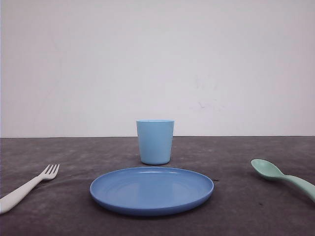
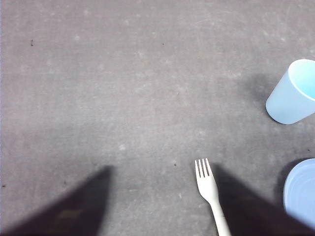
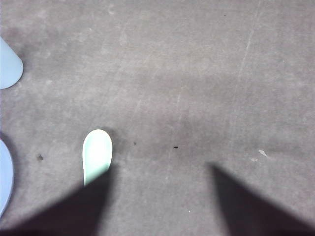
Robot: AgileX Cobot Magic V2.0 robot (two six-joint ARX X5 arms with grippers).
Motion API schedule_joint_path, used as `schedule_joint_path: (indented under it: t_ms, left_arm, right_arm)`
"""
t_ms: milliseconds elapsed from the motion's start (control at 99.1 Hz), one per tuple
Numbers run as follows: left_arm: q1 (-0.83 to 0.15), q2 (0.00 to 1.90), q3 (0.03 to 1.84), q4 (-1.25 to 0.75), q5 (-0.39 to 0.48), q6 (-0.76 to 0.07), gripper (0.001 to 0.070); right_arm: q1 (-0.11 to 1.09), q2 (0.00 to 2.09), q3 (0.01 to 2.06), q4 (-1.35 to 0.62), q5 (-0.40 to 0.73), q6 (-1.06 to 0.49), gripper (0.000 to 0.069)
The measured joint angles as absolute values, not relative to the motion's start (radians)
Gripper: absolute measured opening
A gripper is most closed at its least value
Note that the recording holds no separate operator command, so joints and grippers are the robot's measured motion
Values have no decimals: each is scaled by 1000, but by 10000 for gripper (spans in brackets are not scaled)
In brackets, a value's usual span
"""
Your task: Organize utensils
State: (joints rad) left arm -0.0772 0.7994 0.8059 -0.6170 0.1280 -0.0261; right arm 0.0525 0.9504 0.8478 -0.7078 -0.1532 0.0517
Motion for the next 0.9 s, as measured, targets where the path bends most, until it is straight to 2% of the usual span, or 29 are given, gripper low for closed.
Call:
schedule_joint_path:
  t_ms: [91, 192, 383, 615, 746, 898]
  left_arm:
    - [-77, 799, 806, -619, 128, -34, 520]
    - [-77, 799, 806, -619, 130, -68, 542]
    - [-95, 801, 806, -645, 162, -157, 545]
    - [-202, 876, 806, -682, 162, -224, 545]
    - [-276, 960, 806, -680, 142, -247, 545]
    - [-361, 1082, 806, -658, 65, -279, 545]
  right_arm:
    - [52, 950, 848, -708, -153, 52, 630]
    - [52, 951, 848, -707, -153, 51, 671]
    - [52, 951, 848, -708, -153, 51, 679]
    - [52, 951, 848, -709, -153, 51, 679]
    - [52, 951, 848, -709, -153, 51, 679]
    - [52, 951, 848, -709, -153, 52, 679]
